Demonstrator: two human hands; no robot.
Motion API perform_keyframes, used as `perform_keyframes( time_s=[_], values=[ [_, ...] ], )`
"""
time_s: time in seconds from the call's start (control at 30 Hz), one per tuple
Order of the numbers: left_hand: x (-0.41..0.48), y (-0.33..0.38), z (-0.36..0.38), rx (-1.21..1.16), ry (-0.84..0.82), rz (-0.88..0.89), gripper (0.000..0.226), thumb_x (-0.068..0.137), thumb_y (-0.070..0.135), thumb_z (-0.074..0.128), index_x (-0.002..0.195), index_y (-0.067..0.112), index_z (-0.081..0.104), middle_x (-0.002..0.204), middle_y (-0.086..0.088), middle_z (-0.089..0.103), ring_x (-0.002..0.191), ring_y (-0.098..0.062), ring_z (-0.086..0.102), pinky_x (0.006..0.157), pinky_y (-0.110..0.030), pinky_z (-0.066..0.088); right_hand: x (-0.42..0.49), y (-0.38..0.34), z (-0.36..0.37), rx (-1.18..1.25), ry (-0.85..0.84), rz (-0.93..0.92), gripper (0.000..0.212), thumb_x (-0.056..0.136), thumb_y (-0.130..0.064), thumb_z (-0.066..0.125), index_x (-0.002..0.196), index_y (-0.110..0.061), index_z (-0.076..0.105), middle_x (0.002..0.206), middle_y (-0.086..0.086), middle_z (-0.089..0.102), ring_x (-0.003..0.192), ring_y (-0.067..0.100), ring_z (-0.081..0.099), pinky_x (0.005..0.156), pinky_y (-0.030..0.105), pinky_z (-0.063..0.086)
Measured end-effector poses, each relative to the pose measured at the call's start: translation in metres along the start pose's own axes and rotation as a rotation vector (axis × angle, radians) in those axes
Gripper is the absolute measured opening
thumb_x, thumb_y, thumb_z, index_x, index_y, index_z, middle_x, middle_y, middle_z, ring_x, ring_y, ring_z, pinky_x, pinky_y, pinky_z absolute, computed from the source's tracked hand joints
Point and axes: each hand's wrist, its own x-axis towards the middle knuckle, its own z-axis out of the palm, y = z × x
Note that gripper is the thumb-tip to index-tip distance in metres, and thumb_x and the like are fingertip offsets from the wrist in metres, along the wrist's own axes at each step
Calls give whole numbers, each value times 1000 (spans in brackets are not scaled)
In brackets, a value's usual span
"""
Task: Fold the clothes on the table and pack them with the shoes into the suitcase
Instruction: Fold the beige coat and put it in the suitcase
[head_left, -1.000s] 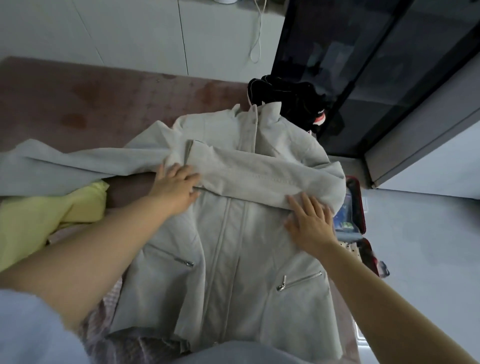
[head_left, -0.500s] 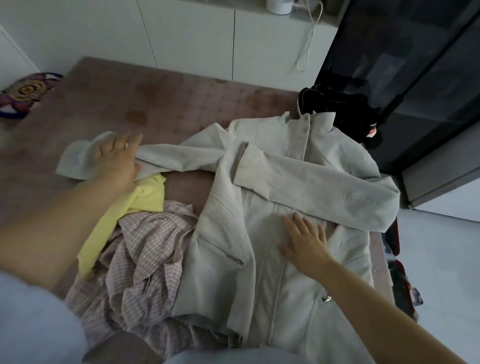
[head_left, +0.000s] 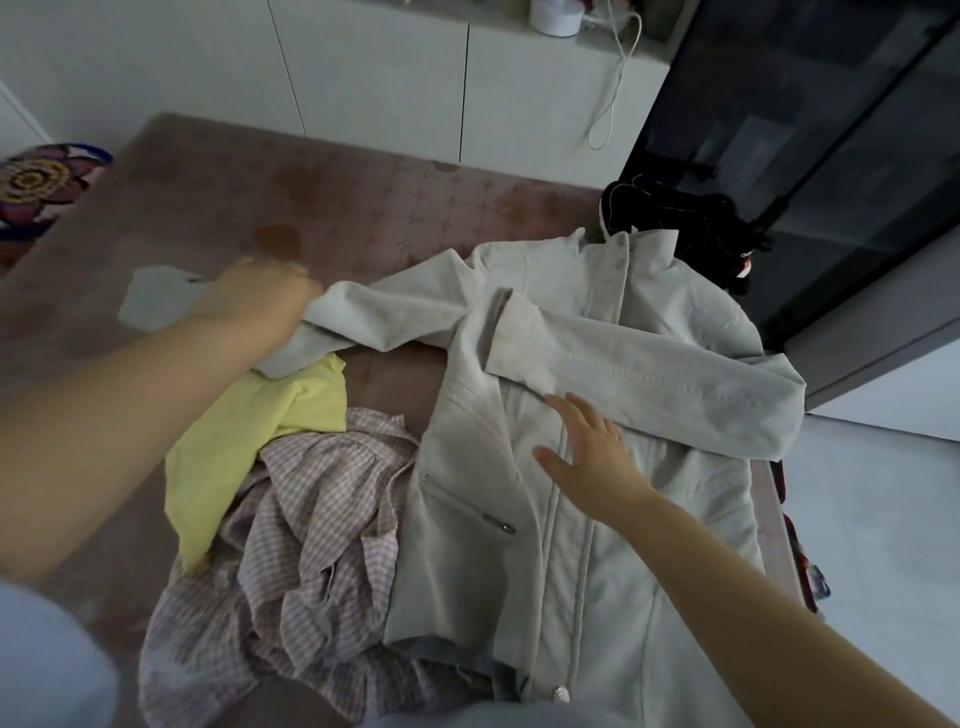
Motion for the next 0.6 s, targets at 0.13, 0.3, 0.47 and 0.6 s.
perform_keyframes(
  time_s=[0.13, 0.3, 0.47, 0.6],
  values=[
    [-41, 57, -47, -105, 84, 221, 15, 85, 14, 55, 99, 11, 59, 104, -7, 57, 100, -29, 55, 69, -35, 44, 0, -30, -11, 210, 115, -150, 56, 91, -32, 56, 141, -26, 34, 152, -4, 25, 138, 15, 27, 111, 35, 30],
    [-97, 131, -60, -346, 54, 327, 28, 90, 12, 46, 117, 15, 51, 116, -1, 54, 107, -20, 53, 78, -33, 45, -12, -59, -9, 229, 20, -367, 68, 82, -19, 69, 141, -20, 35, 143, -3, 41, 131, 10, 36, 99, 0, 17],
    [-135, 135, -50, -662, -163, 333, 46, 92, 25, 52, 135, 19, 39, 136, 4, 45, 123, -13, 41, 90, -15, 26, -27, -46, 10, -13, -40, -354, 48, 89, -23, 59, 135, -25, 47, 136, -3, 52, 124, 20, 47, 102, 23, 28],
    [-126, 89, -26, -541, -137, 184, 72, 83, 32, 66, 143, 25, 27, 150, 4, 26, 138, -17, 20, 108, -24, 14, -28, -27, 24, -169, -165, -228, 41, 92, -36, 50, 131, -28, 47, 129, -2, 56, 124, 24, 46, 105, 31, 30]
  ],
)
